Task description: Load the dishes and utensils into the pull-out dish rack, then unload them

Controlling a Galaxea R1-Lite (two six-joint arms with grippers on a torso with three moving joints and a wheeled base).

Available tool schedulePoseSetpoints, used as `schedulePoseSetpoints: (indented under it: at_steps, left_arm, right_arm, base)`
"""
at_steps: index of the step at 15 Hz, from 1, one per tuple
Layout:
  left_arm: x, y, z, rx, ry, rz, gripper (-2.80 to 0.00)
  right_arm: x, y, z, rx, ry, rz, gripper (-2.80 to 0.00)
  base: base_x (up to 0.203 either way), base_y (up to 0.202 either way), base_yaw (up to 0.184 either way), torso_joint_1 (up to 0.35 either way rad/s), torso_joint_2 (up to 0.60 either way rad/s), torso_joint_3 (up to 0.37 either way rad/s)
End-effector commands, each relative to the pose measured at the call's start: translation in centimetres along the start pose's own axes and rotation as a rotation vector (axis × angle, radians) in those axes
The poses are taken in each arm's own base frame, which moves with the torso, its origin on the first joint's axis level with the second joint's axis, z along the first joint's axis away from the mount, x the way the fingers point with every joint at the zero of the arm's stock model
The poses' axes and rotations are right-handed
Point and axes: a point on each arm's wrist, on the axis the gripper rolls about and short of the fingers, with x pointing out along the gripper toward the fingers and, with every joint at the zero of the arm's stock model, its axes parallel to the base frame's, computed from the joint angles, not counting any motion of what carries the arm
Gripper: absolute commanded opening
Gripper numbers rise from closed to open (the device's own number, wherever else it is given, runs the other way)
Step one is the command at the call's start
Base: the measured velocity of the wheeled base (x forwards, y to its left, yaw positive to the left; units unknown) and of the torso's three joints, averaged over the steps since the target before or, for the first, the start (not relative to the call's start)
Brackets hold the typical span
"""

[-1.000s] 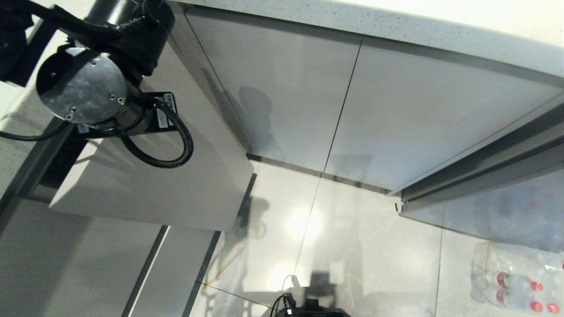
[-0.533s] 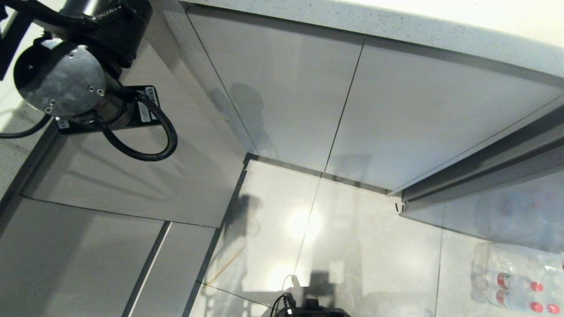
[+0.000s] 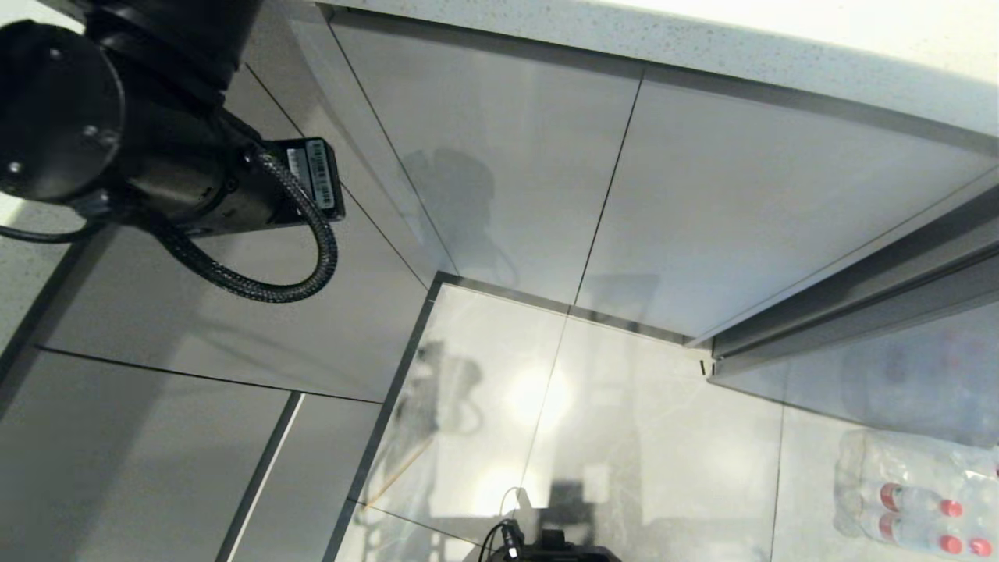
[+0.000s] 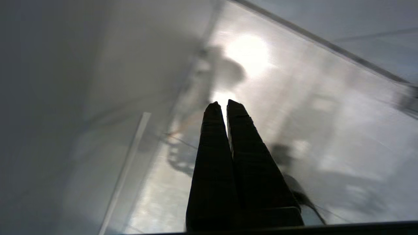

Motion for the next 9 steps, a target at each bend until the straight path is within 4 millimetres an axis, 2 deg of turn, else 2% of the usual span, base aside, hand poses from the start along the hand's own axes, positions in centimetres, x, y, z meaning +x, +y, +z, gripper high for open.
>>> schedulePoseSetpoints:
  at_steps: [1,3,5,8,9]
  left_arm:
    - [-2.1,1.3,0.7,-0.038,-0.023,-0.063,-2.80]
    - [-4.8,4.1,2.0,-0.104,-0.063,-0.149,-2.80]
    - [-8.9,8.4,3.0,-0.182,-0.137,-0.270,-2.80]
    - [-14.9,15.3,2.9,-0.236,-0.284,-0.406,-2.80]
    - [-16.8,17.0,2.4,-0.236,-0.334,-0.441,-2.80]
  right_arm:
    - [0.0,0.0,0.0,0.000,0.000,0.000,-2.80]
    - [0.0,0.0,0.0,0.000,-0.001,0.001,-2.80]
    - [0.0,0.0,0.0,0.000,-0.001,-0.001,-2.80]
    - [0.0,0.0,0.0,0.000,0.000,-0.001,-2.80]
    - [0.0,0.0,0.0,0.000,-0.001,0.001,-2.80]
  base:
    - [0.000,0.000,0.000,0.000,0.00,0.000]
    - [0.000,0.000,0.000,0.000,0.00,0.000]
    - [0.000,0.000,0.000,0.000,0.00,0.000]
    - [0.000,0.000,0.000,0.000,0.00,0.000]
    - [0.000,0.000,0.000,0.000,0.00,0.000]
